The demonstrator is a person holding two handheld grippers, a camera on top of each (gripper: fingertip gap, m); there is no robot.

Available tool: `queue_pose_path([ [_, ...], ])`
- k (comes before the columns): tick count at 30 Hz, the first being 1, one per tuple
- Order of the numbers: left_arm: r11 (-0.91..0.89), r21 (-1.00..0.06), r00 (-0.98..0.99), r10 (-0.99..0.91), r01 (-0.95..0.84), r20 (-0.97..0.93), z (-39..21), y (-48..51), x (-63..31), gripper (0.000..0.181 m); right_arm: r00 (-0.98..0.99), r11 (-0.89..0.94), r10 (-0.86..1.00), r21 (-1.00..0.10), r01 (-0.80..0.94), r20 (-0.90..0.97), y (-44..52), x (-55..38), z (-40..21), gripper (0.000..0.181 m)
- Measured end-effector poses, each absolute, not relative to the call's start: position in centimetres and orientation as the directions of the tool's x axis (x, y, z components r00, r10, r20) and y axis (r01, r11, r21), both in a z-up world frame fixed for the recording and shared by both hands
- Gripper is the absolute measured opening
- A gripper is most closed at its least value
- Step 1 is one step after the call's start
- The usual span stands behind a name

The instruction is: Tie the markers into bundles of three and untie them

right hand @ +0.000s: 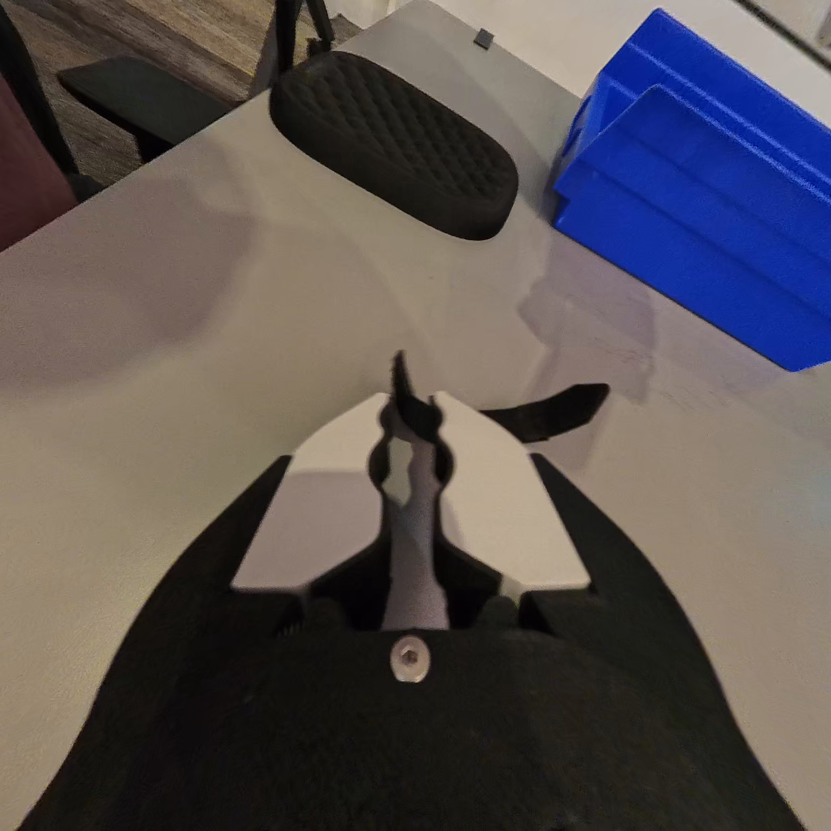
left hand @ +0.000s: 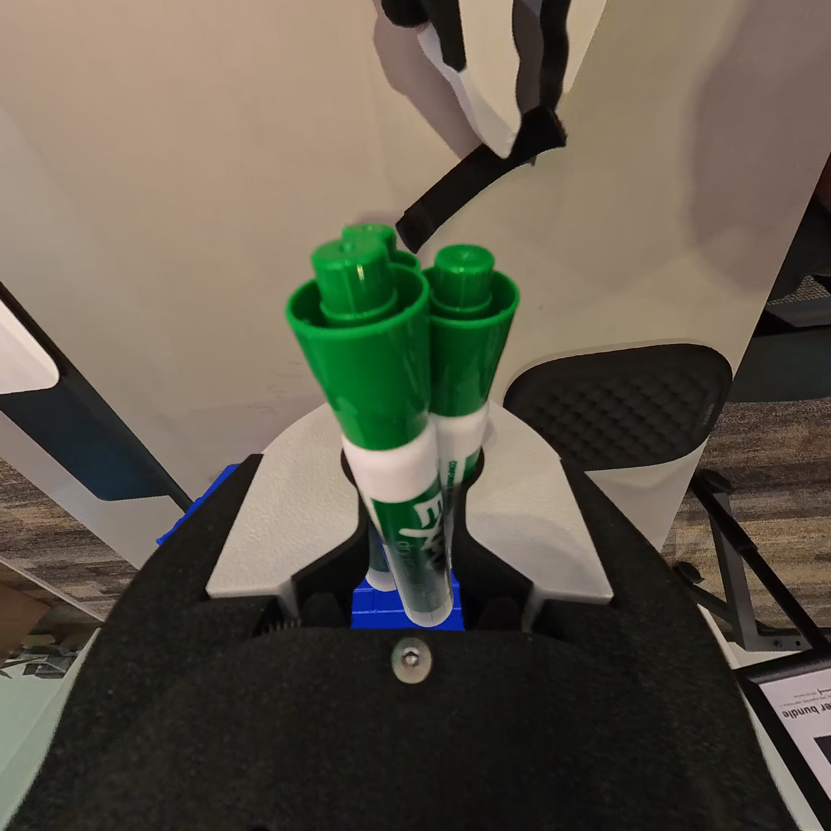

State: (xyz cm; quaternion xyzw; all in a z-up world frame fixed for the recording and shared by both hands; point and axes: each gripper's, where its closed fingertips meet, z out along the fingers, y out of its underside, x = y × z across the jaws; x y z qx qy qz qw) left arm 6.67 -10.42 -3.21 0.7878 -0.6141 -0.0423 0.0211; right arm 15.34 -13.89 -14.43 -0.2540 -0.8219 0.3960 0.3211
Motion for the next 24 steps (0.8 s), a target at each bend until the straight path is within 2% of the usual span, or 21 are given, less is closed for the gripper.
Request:
queue_pose_path([
  [1,-0.244,0.085,0.241,-0.97,-0.966,-0.044,-3.2,-10.4,6.7,0.041,-0.678,0.553,0.666,-0.817,0.167,0.312,-14.1,15.4,-14.6,0.004],
  [5,-0.248,0.089,0.244,-0.969,-0.965,-0.051,-3.4,-10.2,6.4,0.042,-0.656,0.451,0.728,-0.86,0.24,0.199,-14.1,15.3,-13.8,0.004],
  [9,-0.257,0.093,0.253,-0.966,-0.962,-0.057,-3.8,-10.1,6.1,0.042,-0.621,0.233,0.782,-0.945,0.228,0.043,-13.9,15.5,-9.6,0.004],
  [12,-0.261,0.1,0.254,-0.964,-0.96,-0.076,-3.9,-9.8,5.8,0.042,-0.617,0.002,0.779,-0.983,0.182,-0.113,-13.4,16.1,-5.0,0.004],
  [17,-0.257,0.1,0.245,-0.962,-0.961,-0.121,-3.7,-9.1,5.8,0.041,-0.663,-0.408,0.633,-0.9,0.154,-0.4,-11.5,17.1,2.0,0.004],
  [21,-0.251,0.114,0.232,-0.96,-0.961,-0.157,-3.6,-8.7,5.8,0.041,-0.67,-0.532,0.56,-0.831,0.161,-0.488,-10.3,16.9,4.9,0.004],
  [24,-0.251,0.103,0.233,-0.959,-0.963,-0.161,-3.7,-8.5,6.2,0.041,-0.659,-0.553,0.537,-0.809,0.196,-0.527,-9.8,16.3,5.6,0.004],
])
